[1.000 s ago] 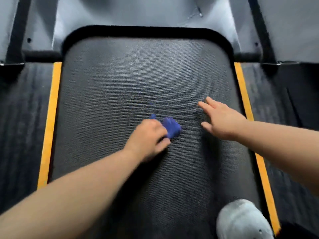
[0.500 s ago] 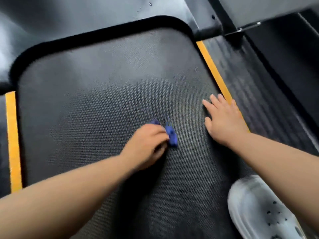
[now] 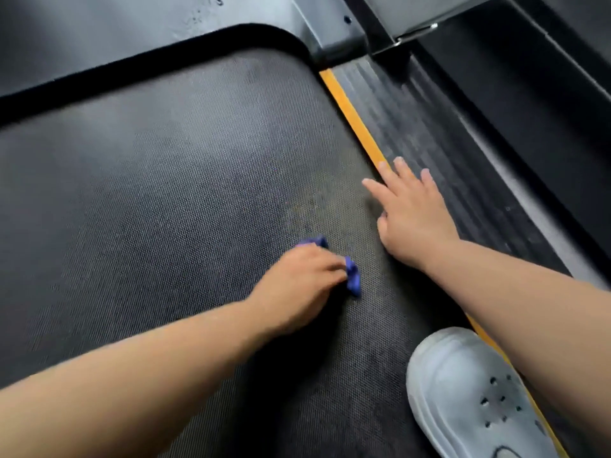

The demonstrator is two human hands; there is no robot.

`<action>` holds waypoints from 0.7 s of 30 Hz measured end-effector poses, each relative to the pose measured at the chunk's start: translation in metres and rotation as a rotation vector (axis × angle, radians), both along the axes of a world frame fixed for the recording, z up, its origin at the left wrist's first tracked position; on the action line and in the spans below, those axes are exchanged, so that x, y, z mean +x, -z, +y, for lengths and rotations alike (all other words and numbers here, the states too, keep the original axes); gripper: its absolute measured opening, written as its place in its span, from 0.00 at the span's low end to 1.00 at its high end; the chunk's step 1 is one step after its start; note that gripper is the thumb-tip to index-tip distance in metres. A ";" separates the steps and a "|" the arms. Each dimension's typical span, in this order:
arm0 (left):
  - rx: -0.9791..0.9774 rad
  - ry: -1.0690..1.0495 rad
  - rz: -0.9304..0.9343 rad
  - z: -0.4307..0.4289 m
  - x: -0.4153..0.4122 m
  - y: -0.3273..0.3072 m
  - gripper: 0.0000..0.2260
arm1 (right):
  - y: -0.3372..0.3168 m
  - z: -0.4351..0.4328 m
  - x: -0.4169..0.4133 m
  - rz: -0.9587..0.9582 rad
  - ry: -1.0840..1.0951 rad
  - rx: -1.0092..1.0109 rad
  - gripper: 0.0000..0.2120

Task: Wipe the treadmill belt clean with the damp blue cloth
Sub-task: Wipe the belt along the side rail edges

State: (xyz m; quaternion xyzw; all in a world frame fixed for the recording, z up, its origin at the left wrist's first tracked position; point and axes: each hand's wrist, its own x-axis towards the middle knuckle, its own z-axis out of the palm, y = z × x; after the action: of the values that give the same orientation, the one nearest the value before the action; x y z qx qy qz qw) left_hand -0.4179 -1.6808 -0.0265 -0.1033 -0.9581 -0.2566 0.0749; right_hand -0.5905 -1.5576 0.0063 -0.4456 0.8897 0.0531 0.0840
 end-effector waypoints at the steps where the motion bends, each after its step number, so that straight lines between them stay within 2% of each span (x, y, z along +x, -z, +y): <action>1: -0.014 0.074 0.015 0.001 0.004 0.001 0.12 | 0.000 0.002 0.000 -0.005 -0.014 0.009 0.29; 2: -0.035 0.099 0.017 -0.008 -0.002 0.003 0.13 | 0.001 0.003 0.001 -0.013 -0.029 0.019 0.29; 4: -0.099 -0.013 0.022 -0.035 -0.032 0.002 0.15 | 0.003 0.006 0.003 -0.026 -0.058 0.053 0.28; 8: -0.122 -0.625 -0.015 -0.081 -0.090 0.002 0.12 | 0.008 0.010 0.005 -0.015 -0.068 0.051 0.27; 9: -0.126 -0.689 -0.027 -0.076 -0.093 0.004 0.12 | 0.009 0.010 0.005 -0.006 -0.071 0.035 0.27; 11: -0.136 -0.538 0.014 -0.048 -0.086 0.015 0.12 | 0.007 0.013 0.001 0.001 -0.049 -0.013 0.29; 14: -0.074 -0.144 0.055 0.000 -0.049 0.023 0.12 | 0.002 0.020 -0.009 0.002 0.035 -0.083 0.31; 17: -0.024 0.061 0.005 -0.016 -0.051 0.013 0.12 | 0.000 0.026 -0.014 0.009 0.066 -0.120 0.29; 19: 0.030 -0.085 -0.006 -0.041 -0.083 0.007 0.12 | 0.001 0.028 -0.016 -0.001 0.080 -0.149 0.28; 21: -0.086 -0.480 -0.049 -0.060 -0.112 0.009 0.13 | 0.004 0.029 -0.017 -0.001 0.097 -0.170 0.27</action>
State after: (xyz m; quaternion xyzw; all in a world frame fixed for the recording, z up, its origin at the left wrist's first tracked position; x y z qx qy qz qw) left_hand -0.5297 -1.7408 -0.0357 0.1307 -0.9667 -0.1926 0.1060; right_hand -0.6078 -1.5281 0.0021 -0.4077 0.9114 -0.0269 0.0487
